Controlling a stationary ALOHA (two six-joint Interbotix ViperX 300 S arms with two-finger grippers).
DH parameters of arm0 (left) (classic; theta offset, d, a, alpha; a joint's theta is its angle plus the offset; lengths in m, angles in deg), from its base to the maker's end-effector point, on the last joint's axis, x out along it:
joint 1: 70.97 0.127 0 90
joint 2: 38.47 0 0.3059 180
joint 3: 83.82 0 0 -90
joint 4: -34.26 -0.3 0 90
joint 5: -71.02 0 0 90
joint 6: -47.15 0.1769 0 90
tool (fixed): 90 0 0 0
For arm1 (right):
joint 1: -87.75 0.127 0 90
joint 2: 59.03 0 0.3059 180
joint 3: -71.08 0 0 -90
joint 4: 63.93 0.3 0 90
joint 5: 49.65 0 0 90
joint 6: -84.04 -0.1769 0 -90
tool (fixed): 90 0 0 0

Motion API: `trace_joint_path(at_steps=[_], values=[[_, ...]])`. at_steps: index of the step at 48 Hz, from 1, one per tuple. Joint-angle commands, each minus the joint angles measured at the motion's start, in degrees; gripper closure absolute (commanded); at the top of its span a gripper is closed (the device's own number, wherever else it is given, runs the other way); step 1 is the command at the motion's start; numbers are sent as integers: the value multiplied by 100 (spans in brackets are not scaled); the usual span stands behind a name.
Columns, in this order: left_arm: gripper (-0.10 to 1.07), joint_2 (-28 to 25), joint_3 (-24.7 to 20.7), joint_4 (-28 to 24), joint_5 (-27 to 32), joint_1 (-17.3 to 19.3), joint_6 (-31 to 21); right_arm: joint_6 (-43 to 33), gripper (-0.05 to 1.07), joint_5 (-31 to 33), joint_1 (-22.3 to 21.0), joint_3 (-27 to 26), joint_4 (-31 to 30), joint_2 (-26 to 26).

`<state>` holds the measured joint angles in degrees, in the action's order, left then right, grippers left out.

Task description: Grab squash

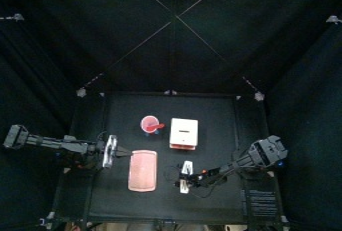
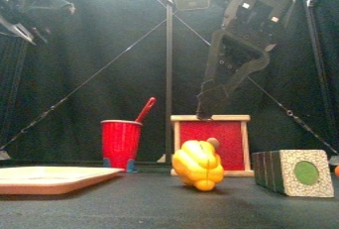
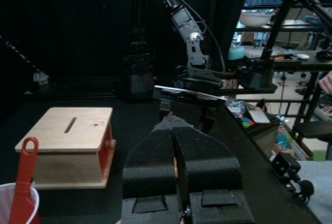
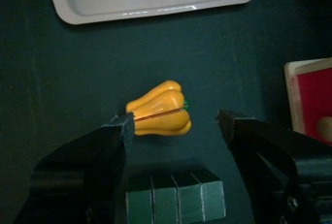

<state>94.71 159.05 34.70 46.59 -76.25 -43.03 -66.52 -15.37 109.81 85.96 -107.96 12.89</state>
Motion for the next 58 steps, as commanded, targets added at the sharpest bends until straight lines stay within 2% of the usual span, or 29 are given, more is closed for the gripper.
trace_joint_path(at_steps=[1, 9, 27, 58], values=[[100, -35, -62, -9, -53, 9, 0, 35, 5, -114, -18, -26, -79, 70], [100, -26, -9, -9, -53, 26, -9, 53, 5, -369, -44, 0, -141, -62], [100, -26, -44, 141, -53, 26, 18, 53, 5, -501, -185, 44, -141, -334], [100, -35, -18, 158, -53, 114, 0, 62, 5, -519, -360, -88, -167, -571]])
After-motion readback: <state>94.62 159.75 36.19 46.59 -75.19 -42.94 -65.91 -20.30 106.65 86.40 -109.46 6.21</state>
